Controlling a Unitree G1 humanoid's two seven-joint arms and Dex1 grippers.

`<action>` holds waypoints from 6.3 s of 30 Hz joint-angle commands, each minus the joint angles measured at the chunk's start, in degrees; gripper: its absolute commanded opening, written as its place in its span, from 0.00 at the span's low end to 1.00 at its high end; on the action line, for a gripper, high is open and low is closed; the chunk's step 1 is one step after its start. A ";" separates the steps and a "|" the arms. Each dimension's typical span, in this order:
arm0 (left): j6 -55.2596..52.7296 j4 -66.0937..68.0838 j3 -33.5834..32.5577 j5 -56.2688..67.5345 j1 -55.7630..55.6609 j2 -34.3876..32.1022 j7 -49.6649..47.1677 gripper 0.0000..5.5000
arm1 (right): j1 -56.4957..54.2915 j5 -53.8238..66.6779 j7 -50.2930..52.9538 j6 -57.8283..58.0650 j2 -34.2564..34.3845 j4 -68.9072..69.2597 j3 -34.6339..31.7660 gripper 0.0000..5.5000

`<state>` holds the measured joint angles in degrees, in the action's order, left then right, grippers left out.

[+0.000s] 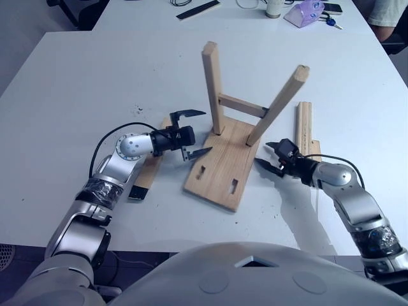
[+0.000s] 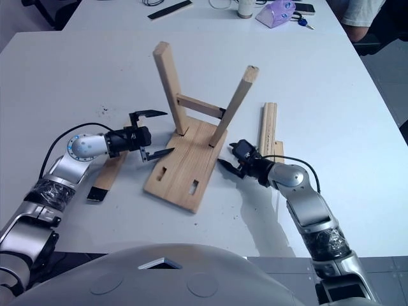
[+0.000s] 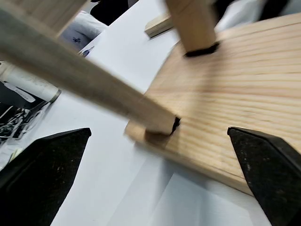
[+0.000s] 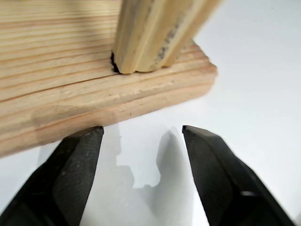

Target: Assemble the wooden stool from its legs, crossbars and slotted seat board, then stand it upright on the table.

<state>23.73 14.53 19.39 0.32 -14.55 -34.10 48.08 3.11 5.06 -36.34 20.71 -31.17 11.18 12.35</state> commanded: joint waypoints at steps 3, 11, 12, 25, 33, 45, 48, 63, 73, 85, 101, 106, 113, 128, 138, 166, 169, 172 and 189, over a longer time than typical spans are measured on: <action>-4.43 -2.39 0.33 -1.54 3.11 -0.87 1.55 0.98 | -3.82 -2.54 0.52 -2.16 2.50 -3.87 2.04 0.56; -10.03 -7.75 -0.89 -0.57 5.26 0.93 -0.57 0.98 | -5.09 -3.35 0.86 -3.14 3.49 -5.50 1.18 0.56; -10.70 -8.33 -1.23 -0.34 5.51 1.10 -0.87 0.98 | -4.17 -3.08 0.71 -2.75 3.09 -4.04 0.79 0.56; -19.96 -21.92 -8.12 1.97 15.87 1.00 -6.12 0.98 | 25.21 -1.81 15.59 10.97 7.78 35.35 -11.97 0.56; -21.08 -24.35 -8.19 0.46 18.45 2.26 -8.99 0.98 | 31.29 -10.39 23.86 7.22 10.35 29.96 -8.85 0.56; -20.69 -24.59 -7.61 -0.12 18.88 1.56 -7.37 0.98 | 35.35 -10.63 26.63 3.12 15.63 24.26 -4.50 0.56; -20.68 -24.47 -7.56 -0.12 18.64 1.49 -6.90 0.98 | 35.45 -8.50 25.96 3.54 16.97 22.65 -4.83 0.56; -22.28 -26.40 -6.22 -0.23 18.18 1.85 -5.62 0.98 | 39.41 -3.86 15.09 6.22 7.84 22.47 -2.72 0.56; -23.79 -27.18 -6.87 -0.52 18.62 3.70 -8.50 0.98 | 26.44 7.63 20.31 11.00 11.68 37.16 -13.31 0.56; -24.74 -25.79 -5.85 -1.08 16.30 4.52 -8.42 0.98 | 18.87 6.02 35.77 25.46 27.75 30.32 -8.54 0.71; -24.72 -26.09 -4.71 -1.83 16.85 5.06 -8.33 0.98 | 16.83 1.27 38.08 22.47 27.78 22.39 -7.99 0.71; -24.75 -26.62 -5.42 -2.21 18.22 5.05 -9.08 0.98 | 23.49 -2.26 35.62 14.10 22.02 31.90 -10.17 0.71; -25.13 -28.16 -6.09 -2.71 20.81 5.11 -11.00 0.98 | 38.13 -7.08 36.17 10.18 20.04 31.86 -13.57 0.71; -27.28 -28.77 -7.42 -1.00 19.85 6.05 -12.03 0.98 | 37.55 4.93 29.68 15.81 24.01 22.64 -15.64 0.50; -33.01 -31.67 -12.17 4.17 17.29 7.67 -13.02 0.98 | 29.04 14.39 34.80 23.32 28.47 28.04 -24.67 0.24; -75.62 -47.64 -26.92 94.47 -7.02 0.38 -21.32 0.91 | -4.46 92.04 5.22 27.02 -10.01 33.02 -29.66 0.24; -75.32 -48.00 -26.38 97.34 -7.40 -0.60 -21.40 0.82 | -3.85 89.24 3.00 26.85 -10.43 32.02 -27.47 0.24; -74.95 -47.90 -26.16 99.00 -7.50 -1.41 -21.63 0.73 | -2.87 85.58 1.05 26.26 -10.68 31.27 -26.19 0.24; -76.26 -48.31 -23.19 88.46 -4.44 -5.88 -13.11 0.24 | 0.16 67.88 -5.80 23.30 -12.83 30.84 -22.99 0.24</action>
<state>-52.81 -33.55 -4.25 90.09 -19.45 -39.79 33.14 3.66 76.34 -43.37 44.76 -43.18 42.64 -10.97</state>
